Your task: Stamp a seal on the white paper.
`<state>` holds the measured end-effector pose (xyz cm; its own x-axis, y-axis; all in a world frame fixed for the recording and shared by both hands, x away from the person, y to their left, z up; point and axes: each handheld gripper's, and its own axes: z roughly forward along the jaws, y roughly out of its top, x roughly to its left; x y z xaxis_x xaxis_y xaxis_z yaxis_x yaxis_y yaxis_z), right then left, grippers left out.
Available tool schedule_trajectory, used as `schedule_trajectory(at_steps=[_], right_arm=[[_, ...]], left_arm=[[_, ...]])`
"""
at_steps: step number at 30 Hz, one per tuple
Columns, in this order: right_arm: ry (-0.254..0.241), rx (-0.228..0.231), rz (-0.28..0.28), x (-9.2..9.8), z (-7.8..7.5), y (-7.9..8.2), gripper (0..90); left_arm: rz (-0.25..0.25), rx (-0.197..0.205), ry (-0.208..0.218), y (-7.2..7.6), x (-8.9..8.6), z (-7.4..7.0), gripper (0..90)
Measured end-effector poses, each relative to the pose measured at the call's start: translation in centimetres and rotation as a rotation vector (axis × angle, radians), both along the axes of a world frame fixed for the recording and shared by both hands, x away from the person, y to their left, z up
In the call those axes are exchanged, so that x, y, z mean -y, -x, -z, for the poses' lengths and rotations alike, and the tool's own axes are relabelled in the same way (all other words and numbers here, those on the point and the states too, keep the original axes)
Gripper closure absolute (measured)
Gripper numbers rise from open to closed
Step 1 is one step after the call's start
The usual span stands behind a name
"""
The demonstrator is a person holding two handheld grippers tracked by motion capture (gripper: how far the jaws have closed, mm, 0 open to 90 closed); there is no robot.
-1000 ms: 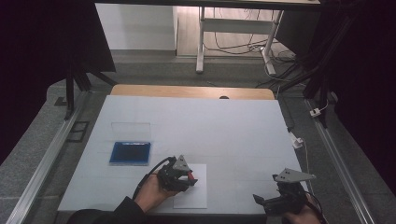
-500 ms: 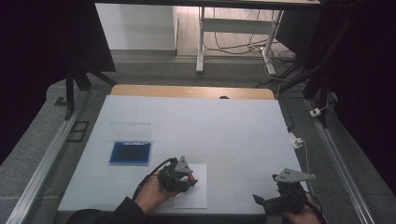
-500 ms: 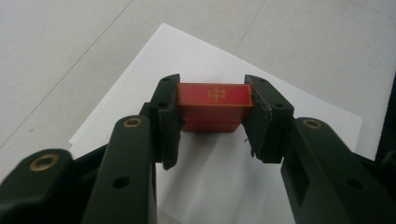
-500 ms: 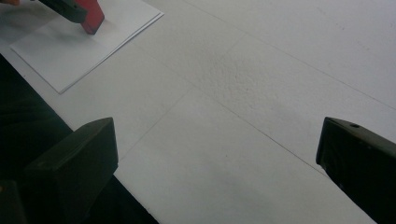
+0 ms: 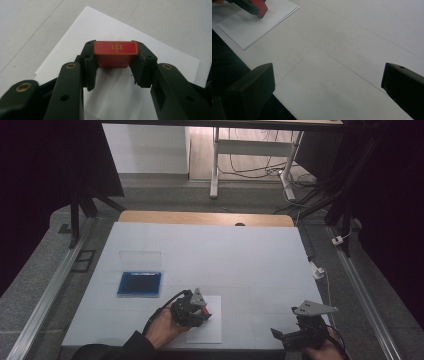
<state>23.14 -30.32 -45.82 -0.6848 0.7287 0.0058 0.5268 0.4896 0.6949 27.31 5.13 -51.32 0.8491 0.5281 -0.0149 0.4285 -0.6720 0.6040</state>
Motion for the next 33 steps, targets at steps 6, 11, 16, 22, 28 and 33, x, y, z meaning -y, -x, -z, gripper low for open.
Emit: schedule_trajectory(at_steps=[6,11,16,22,28,33], right_arm=[[-0.002,0.002,-0.001,0.0,0.0,0.0,0.0],[-0.002,0.003,-0.003,0.0,0.0,0.0,0.0],[-0.002,0.003,-0.003,0.0,0.0,0.0,0.0],[-0.002,0.004,-0.003,0.0,0.0,0.0,0.0],[-0.002,0.003,-0.003,0.0,0.0,0.0,0.0],[-0.001,0.004,-0.002,0.0,0.0,0.0,0.0]], left_arm=[[0.008,0.001,-0.003,-0.1,0.0,-0.1,58.4],[0.021,0.006,-0.003,0.0,0.1,-0.2,58.3],[0.036,0.024,0.004,0.4,0.4,-0.6,58.2],[0.024,0.022,0.035,0.3,-0.2,-1.4,58.2],[0.004,0.019,0.074,0.2,-0.9,-2.2,58.2],[-0.009,0.019,0.097,0.1,-1.6,-2.7,58.1]])
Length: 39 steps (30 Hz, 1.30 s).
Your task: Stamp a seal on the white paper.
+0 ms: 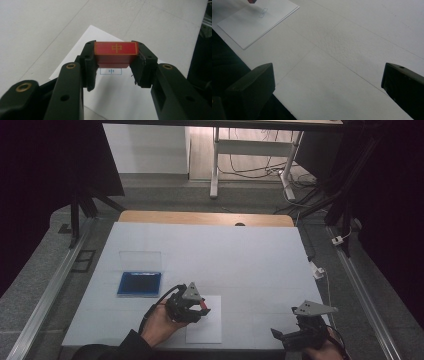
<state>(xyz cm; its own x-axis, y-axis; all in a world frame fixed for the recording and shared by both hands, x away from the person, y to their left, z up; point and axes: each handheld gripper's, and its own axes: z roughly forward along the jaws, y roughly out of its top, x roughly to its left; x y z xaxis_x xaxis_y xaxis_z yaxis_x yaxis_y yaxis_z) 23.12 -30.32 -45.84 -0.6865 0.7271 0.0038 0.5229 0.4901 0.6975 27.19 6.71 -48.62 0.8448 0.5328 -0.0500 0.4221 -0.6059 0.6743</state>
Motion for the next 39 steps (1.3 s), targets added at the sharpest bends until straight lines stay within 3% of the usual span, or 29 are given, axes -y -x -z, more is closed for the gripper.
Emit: schedule_trajectory(at_steps=[13,39], right_arm=[[-0.001,0.001,0.0,0.0,0.0,0.0,0.0],[0.006,0.006,-0.002,0.0,0.0,0.1,0.0]], left_arm=[[-0.048,-0.009,0.024,-0.4,-1.9,-0.7,58.1],[-0.132,0.004,0.016,-0.9,-5.1,-1.5,58.0]])
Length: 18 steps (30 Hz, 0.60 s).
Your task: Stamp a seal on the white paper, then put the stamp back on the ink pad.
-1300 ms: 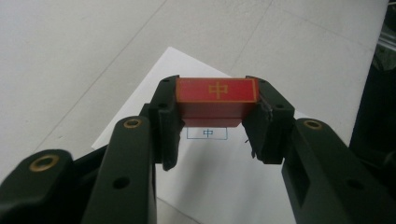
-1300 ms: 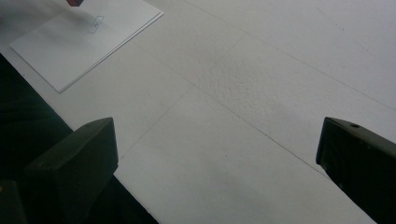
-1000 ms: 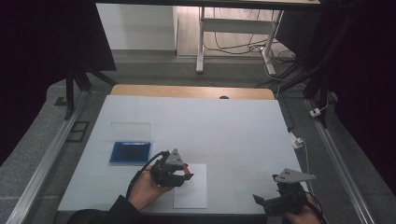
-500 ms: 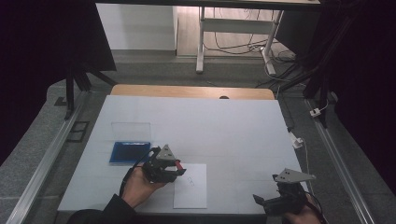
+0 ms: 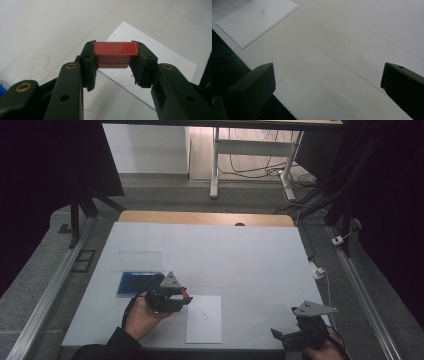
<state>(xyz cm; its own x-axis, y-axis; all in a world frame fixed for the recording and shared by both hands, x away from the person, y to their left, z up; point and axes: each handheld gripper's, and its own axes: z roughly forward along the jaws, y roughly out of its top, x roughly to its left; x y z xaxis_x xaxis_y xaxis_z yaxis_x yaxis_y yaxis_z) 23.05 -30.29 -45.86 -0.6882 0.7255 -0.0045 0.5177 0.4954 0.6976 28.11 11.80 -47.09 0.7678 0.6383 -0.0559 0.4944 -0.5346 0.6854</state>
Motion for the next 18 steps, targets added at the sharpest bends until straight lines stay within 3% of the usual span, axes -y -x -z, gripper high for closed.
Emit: schedule_trajectory(at_steps=[18], right_arm=[[-0.01,0.0,0.005,0.1,0.0,0.0,0.0]], left_arm=[[-0.089,-0.014,-0.004,-1.0,-2.6,-0.1,58.0]])
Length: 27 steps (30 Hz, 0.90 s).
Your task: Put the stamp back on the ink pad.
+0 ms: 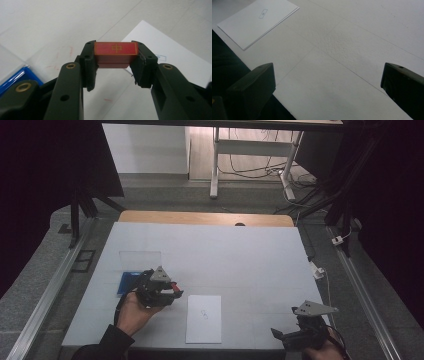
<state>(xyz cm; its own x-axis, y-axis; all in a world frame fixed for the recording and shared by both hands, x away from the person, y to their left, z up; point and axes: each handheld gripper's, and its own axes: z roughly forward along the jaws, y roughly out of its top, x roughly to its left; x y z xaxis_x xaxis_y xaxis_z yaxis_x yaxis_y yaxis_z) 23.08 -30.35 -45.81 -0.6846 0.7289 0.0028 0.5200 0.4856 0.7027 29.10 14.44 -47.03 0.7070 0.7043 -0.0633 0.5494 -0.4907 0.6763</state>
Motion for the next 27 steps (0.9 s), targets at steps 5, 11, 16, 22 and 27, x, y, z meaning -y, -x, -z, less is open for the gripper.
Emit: schedule_trajectory(at_steps=[5,11,16,22,27], right_arm=[[0.001,0.001,-0.002,0.0,0.0,0.0,0.0],[0.006,0.003,-0.006,0.0,0.0,0.0,0.0],[0.006,0.002,-0.005,-0.1,0.0,0.0,0.0],[0.007,0.002,-0.006,-0.1,0.0,0.0,0.0],[0.009,0.003,-0.008,-0.1,0.0,0.1,0.0]], left_arm=[[-0.04,-0.002,0.01,-0.3,-0.9,0.0,58.0],[-0.088,-0.005,0.002,-0.7,-2.2,0.2,57.9],[-0.133,-0.002,-0.029,-1.1,-3.3,0.4,57.9],[-0.189,-0.009,-0.03,-1.5,-4.8,0.6,57.9],[-0.235,-0.011,-0.036,-1.9,-6.0,0.9,58.0]])
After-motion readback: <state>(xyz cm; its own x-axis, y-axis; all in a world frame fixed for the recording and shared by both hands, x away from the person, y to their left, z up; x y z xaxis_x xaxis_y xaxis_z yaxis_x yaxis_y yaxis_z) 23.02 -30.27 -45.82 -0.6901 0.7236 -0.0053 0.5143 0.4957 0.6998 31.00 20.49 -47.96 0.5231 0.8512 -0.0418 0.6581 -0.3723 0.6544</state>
